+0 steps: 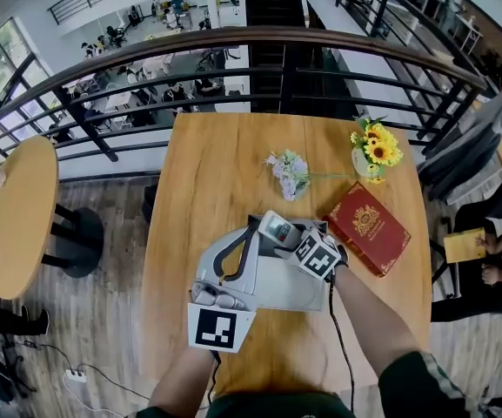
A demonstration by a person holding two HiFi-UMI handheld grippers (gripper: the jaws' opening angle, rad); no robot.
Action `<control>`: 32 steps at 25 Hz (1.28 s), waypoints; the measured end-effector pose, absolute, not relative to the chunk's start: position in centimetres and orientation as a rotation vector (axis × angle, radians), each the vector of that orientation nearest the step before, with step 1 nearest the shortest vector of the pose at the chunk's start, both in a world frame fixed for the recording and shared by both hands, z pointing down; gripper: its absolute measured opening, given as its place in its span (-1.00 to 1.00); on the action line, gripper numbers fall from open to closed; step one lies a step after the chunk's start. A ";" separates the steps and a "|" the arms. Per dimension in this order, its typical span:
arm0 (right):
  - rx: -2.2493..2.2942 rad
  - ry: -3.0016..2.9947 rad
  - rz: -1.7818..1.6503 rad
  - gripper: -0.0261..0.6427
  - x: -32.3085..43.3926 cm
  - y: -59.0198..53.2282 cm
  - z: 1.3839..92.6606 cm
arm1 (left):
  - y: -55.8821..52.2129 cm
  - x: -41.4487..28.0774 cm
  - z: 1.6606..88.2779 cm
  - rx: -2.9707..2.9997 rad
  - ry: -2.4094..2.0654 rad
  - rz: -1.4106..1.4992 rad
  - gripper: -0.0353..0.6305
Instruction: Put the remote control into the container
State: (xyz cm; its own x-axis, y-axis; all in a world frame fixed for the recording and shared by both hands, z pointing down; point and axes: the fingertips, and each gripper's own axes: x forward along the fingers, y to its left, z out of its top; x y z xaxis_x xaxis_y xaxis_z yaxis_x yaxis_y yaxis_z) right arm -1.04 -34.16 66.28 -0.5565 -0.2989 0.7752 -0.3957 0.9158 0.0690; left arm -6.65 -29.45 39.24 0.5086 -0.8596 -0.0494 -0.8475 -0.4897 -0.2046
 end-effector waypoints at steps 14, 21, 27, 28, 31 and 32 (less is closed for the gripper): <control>0.412 -2.090 0.155 -0.05 -0.5 -34.6 70.1 | -31.1 -6.7 41.0 -2.593 1.492 -0.064 -0.91; 0.366 -2.019 0.123 -0.05 -0.2 -34.8 71.3 | -31.7 -6.6 41.4 -2.609 1.498 -0.052 -0.91; 0.303 -1.912 -0.007 -0.05 0.2 -35.0 72.6 | -32.0 -6.8 41.9 -2.606 1.492 -0.078 -0.91; 0.297 -1.900 -0.014 -0.05 0.2 -35.1 72.8 | -32.0 -6.9 42.0 -2.604 1.487 -0.085 -0.91; 0.286 -1.884 -0.018 -0.04 0.1 -35.2 73.1 | -32.2 -7.1 42.2 -2.610 1.496 -0.081 -0.91; 0.285 -1.883 -0.019 -0.04 0.1 -35.2 73.2 | -32.3 -7.1 42.3 -2.612 1.499 -0.078 -0.91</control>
State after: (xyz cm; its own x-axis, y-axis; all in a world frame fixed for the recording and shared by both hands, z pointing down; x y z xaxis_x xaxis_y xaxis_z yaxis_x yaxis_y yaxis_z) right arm 0.10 -35.16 73.22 -0.2980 -0.2060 0.9321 -0.1874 0.9700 0.1545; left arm -7.08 -32.25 42.25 0.5055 -0.8626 -0.0191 -0.8560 -0.4986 -0.1369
